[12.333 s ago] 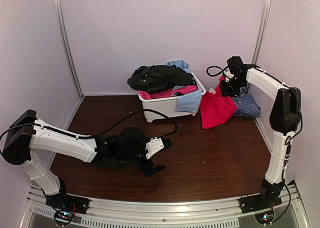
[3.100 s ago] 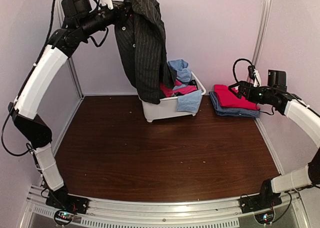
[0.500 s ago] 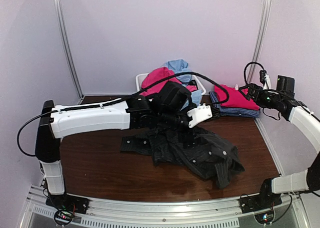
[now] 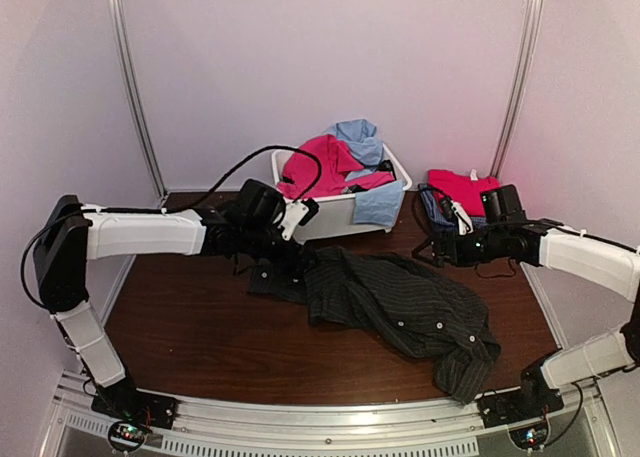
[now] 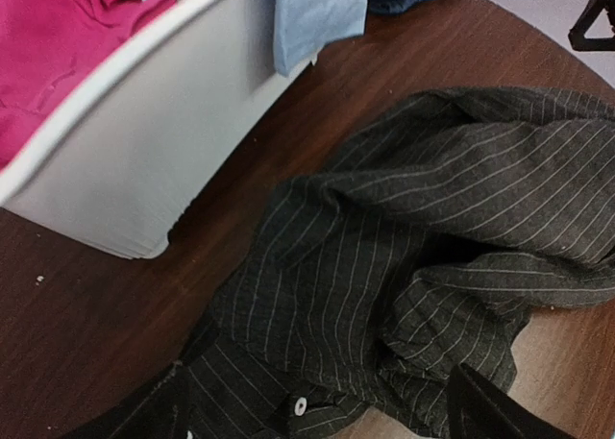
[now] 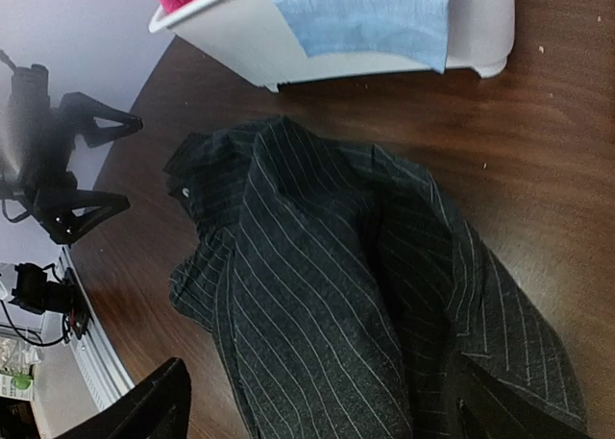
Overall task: Fold and stack the mixed laundry pile
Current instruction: Place the crumpled shirt at the center of the board, then move the crumpled shirt to the center of the board, then pick up the crumpled shirt from the center of the board.
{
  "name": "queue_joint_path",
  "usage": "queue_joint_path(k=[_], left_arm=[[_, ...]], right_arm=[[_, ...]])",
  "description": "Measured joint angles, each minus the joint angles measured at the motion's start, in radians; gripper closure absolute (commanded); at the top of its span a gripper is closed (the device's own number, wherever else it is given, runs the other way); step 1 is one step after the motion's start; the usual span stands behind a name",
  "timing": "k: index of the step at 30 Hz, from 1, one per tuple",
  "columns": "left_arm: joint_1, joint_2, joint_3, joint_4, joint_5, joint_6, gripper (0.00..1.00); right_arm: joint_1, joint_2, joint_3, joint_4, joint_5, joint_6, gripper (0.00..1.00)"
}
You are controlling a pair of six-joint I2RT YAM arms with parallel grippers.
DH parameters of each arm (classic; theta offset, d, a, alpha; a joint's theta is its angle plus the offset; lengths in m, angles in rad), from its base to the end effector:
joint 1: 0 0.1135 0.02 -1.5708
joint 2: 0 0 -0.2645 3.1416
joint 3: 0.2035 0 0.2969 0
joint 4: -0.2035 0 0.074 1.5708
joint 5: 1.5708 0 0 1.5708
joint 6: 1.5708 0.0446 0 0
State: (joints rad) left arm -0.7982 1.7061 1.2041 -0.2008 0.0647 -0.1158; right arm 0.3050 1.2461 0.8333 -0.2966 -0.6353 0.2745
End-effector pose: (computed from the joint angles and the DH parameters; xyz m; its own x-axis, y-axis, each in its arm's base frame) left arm 0.2980 -0.3098 0.2117 -0.5347 0.3834 -0.7531 0.6919 0.7102 -0.1297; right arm 0.2872 0.1182 0.2309 -0.7800 -0.0168 -0.6256 -0.4776 0.6619 0.5777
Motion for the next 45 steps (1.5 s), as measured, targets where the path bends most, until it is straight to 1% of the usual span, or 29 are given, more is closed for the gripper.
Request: queue_joint_path(k=[2, 4, 5, 6, 7, 8, 9, 11, 12, 13, 16, 18, 20, 21, 22, 23, 25, 28, 30, 33, 35, 37, 41, 42, 43, 44, 45], left_arm=[[-0.005, 0.052, 0.000, 0.008, 0.000, -0.016, 0.07], [-0.007, 0.105, 0.000, 0.025, -0.002, -0.031, 0.11], [-0.008, 0.131, 0.002, 0.029, -0.005, -0.038, 0.15], [-0.008, 0.153, 0.003, 0.033, -0.009, -0.043, 0.22], [-0.009, 0.181, 0.013, 0.028, -0.021, -0.052, 0.32], [-0.009, 0.208, 0.027, 0.026, -0.033, -0.061, 0.46], [-0.009, 0.235, 0.042, 0.026, -0.045, -0.072, 0.62], [-0.008, 0.260, 0.049, 0.024, -0.068, -0.088, 0.87], [-0.008, 0.258, 0.041, 0.020, -0.080, -0.093, 0.96], [-0.008, 0.249, 0.028, 0.024, -0.089, -0.102, 1.00], [-0.006, 0.146, -0.099, 0.052, -0.115, -0.130, 1.00], [-0.005, 0.026, -0.206, 0.043, -0.139, -0.153, 1.00], [0.005, -0.103, -0.301, 0.034, -0.166, -0.175, 1.00], [0.013, -0.154, -0.332, 0.021, -0.176, -0.183, 0.93], [0.024, -0.211, -0.367, 0.010, -0.181, -0.193, 0.76], [0.037, -0.256, -0.392, -0.005, -0.186, -0.202, 0.50], [0.061, -0.335, -0.437, -0.036, -0.197, -0.218, 0.30], [0.092, -0.441, -0.505, -0.047, -0.190, -0.248, 0.21], [0.121, -0.507, -0.530, -0.045, -0.159, -0.272, 0.19], [0.201, -0.534, -0.521, -0.021, -0.116, -0.300, 0.18], [0.241, -0.499, -0.498, -0.016, -0.105, -0.309, 0.18], [0.276, -0.421, -0.455, -0.015, -0.088, -0.314, 0.18], [0.299, -0.280, -0.405, -0.010, -0.047, -0.324, 0.18], [0.300, -0.255, -0.402, -0.010, -0.034, -0.326, 0.19], [0.300, -0.233, -0.401, -0.010, -0.020, -0.330, 0.24], [0.300, -0.216, -0.399, -0.010, -0.007, -0.333, 0.32], [0.300, -0.195, -0.398, -0.008, 0.011, -0.338, 0.45]], right_arm=[[0.033, 0.012, -0.038, -0.003, 0.021, 0.004, 0.11], [0.055, 0.026, -0.082, -0.006, 0.046, 0.013, 0.12], [0.061, 0.035, -0.096, -0.007, 0.057, 0.017, 0.13], [0.070, 0.047, -0.109, -0.007, 0.069, 0.021, 0.13], [0.076, 0.063, -0.121, -0.005, 0.079, 0.026, 0.14], [0.081, 0.078, -0.130, -0.004, 0.088, 0.032, 0.15], [0.087, 0.093, -0.138, 0.001, 0.095, 0.037, 0.16], [0.099, 0.137, -0.146, 0.014, 0.106, 0.046, 0.19], [0.104, 0.164, -0.146, 0.025, 0.113, 0.047, 0.20], [0.106, 0.189, -0.145, 0.036, 0.117, 0.048, 0.21], [0.113, 0.309, -0.106, 0.076, 0.116, 0.045, 0.26], [0.126, 0.389, -0.023, 0.103, 0.117, 0.043, 0.31], [0.151, 0.485, 0.084, 0.119, 0.112, 0.037, 0.32], [0.165, 0.519, 0.128, 0.122, 0.108, 0.031, 0.33], [0.184, 0.554, 0.182, 0.121, 0.099, 0.021, 0.33], [0.205, 0.578, 0.229, 0.126, 0.085, 0.013, 0.32], [0.232, 0.583, 0.279, 0.134, 0.047, -0.001, 0.30], [0.240, 0.521, 0.280, 0.134, -0.007, -0.019, 0.25], [0.203, 0.457, 0.253, 0.131, -0.023, -0.023, 0.23], [0.085, 0.343, 0.204, 0.124, -0.013, -0.024, 0.23], [0.015, 0.321, 0.204, 0.119, 0.017, -0.025, 0.23], [-0.026, 0.335, 0.213, 0.098, 0.057, -0.029, 0.24], [-0.024, 0.406, 0.215, 0.050, 0.091, -0.032, 0.25], [-0.021, 0.426, 0.214, 0.041, 0.095, -0.031, 0.27], [-0.020, 0.442, 0.211, 0.035, 0.098, -0.031, 0.33], [-0.018, 0.454, 0.208, 0.032, 0.099, -0.032, 0.41], [-0.017, 0.466, 0.203, 0.029, 0.097, -0.029, 0.50]])
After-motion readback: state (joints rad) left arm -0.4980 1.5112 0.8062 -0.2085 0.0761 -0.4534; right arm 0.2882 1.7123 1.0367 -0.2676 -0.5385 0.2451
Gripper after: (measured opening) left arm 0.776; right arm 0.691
